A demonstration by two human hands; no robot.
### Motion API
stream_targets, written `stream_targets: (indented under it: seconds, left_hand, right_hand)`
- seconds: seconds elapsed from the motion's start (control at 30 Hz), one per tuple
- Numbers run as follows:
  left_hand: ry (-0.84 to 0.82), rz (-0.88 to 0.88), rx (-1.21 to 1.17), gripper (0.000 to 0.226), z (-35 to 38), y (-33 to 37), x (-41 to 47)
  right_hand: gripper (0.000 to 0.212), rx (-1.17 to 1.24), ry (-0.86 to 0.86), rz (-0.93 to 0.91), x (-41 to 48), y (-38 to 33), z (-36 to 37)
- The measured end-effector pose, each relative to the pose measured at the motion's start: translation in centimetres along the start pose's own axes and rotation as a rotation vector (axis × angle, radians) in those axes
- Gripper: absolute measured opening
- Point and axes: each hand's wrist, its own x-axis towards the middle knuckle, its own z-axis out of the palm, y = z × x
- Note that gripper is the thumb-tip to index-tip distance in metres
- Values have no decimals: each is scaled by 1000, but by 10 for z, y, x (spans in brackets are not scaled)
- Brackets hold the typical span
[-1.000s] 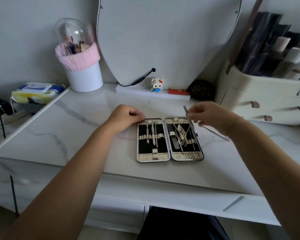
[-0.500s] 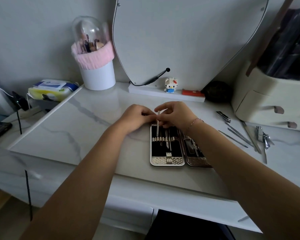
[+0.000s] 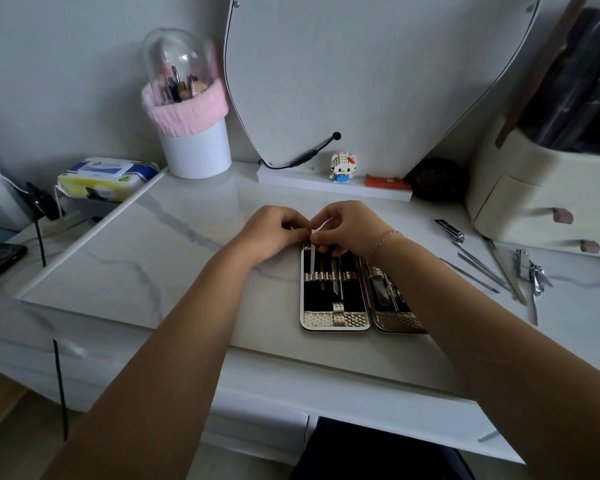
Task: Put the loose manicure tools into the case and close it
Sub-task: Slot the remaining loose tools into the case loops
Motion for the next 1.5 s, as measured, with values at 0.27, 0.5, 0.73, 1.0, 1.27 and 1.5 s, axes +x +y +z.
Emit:
stream_targets:
  seconds: [0.27, 0.5, 0.73, 1.0, 1.27, 1.5]
  left_hand:
    - [-29, 30, -27, 14, 0, 1, -1]
    - [-29, 17, -23, 14, 0, 0, -1]
    - [-25, 17, -30, 18, 0, 0, -1]
    - [-24, 17, -26, 18, 1, 0, -1]
    - [-76, -4, -91, 12, 1, -1, -1]
    - [-71, 24, -111, 14, 1, -3, -1]
  right_hand:
    - [17, -379, 29, -106, -2, 0, -1]
    - [22, -482, -40, -181, -7, -1, -3]
    - [25, -508, -150, -223, -12, 3, -11]
    - [30, -530, -193, -236, -13, 9, -15]
    - [25, -321, 149, -263, -39, 15, -43]
    - [12, -496, 378, 102, -97, 69, -123]
